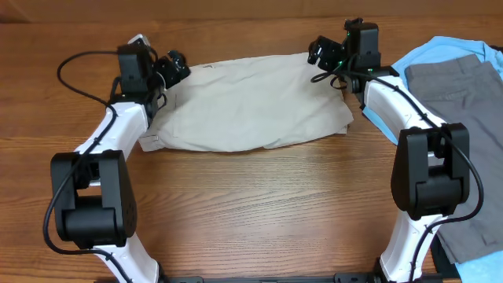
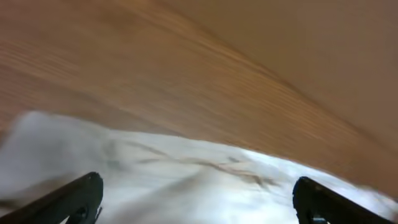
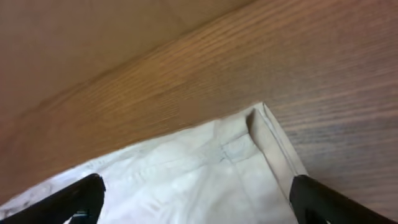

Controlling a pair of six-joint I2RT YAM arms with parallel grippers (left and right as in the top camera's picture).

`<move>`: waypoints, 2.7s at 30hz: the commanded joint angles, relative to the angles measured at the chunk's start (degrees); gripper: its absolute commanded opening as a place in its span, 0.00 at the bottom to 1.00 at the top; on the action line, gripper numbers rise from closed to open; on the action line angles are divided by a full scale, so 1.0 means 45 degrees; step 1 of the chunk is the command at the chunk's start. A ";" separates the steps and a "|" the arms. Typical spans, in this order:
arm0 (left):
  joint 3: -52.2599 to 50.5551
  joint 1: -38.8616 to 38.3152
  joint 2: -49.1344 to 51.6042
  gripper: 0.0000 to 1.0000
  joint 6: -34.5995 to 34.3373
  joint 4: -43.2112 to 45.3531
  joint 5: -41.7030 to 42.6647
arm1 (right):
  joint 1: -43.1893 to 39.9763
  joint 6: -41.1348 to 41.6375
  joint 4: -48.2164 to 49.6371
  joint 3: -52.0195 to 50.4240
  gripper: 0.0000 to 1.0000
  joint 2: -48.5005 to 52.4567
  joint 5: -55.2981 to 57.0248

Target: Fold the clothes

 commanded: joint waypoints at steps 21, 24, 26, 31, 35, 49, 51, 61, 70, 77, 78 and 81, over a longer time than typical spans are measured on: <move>0.0947 -0.2059 0.0865 0.09 0.0704 -0.6863 -0.1273 | -0.0277 -0.0491 -0.7213 0.0602 0.04 -0.0131 -0.0393; 0.0947 -0.2064 0.1535 0.09 0.0704 -0.7014 -0.1243 | -0.0272 -0.0486 -0.8024 0.0583 0.04 0.0253 -0.0393; 0.0947 -0.2064 0.1851 0.10 0.0704 -0.7193 -0.1248 | -0.0272 -0.0486 -0.8412 0.0491 0.04 0.0306 -0.0389; 0.0947 -0.2069 0.2467 0.13 0.0704 -0.8242 -0.1171 | -0.0277 -0.0491 -0.9219 0.0087 0.04 0.0311 -0.0374; 0.0928 -0.2069 0.2569 0.08 0.0704 -0.9301 -0.1180 | -0.0287 -0.0481 -0.9049 -0.0738 0.04 0.0311 -0.0335; 0.0928 -0.2069 0.2569 0.04 0.0903 -1.1288 -0.1146 | -0.0301 0.1331 -1.0151 -0.3541 0.04 0.0306 -0.0005; 0.0928 -0.2069 0.2569 0.04 0.0952 -1.1302 -0.1146 | -0.0296 0.1676 -1.0457 -0.3774 0.04 0.0306 -0.0015; 0.0928 -0.2594 0.2555 0.04 0.0928 -1.2478 -0.1569 | -0.0287 0.1996 -1.1298 -0.5659 0.04 0.0219 -0.0442; 0.0933 -0.4051 0.1209 0.04 0.0782 -1.2755 -0.1768 | -0.0287 0.1851 -1.1681 -0.6135 0.04 -0.1889 -0.0423; 0.0952 -0.4099 -0.1481 0.04 0.0646 -1.2692 -0.1763 | -0.0287 0.0792 -1.1924 -0.5693 0.04 -0.4833 -0.0491; 0.0952 -0.4099 -0.1807 0.04 0.0656 -1.2643 -0.1768 | -0.0287 0.0709 -1.1992 -0.5571 0.04 -0.5158 -0.0495; 0.0952 -0.4104 -0.2492 0.04 0.0758 -1.2424 -0.1763 | -0.0287 0.0500 -1.2046 -0.5251 0.04 -0.5863 -0.0495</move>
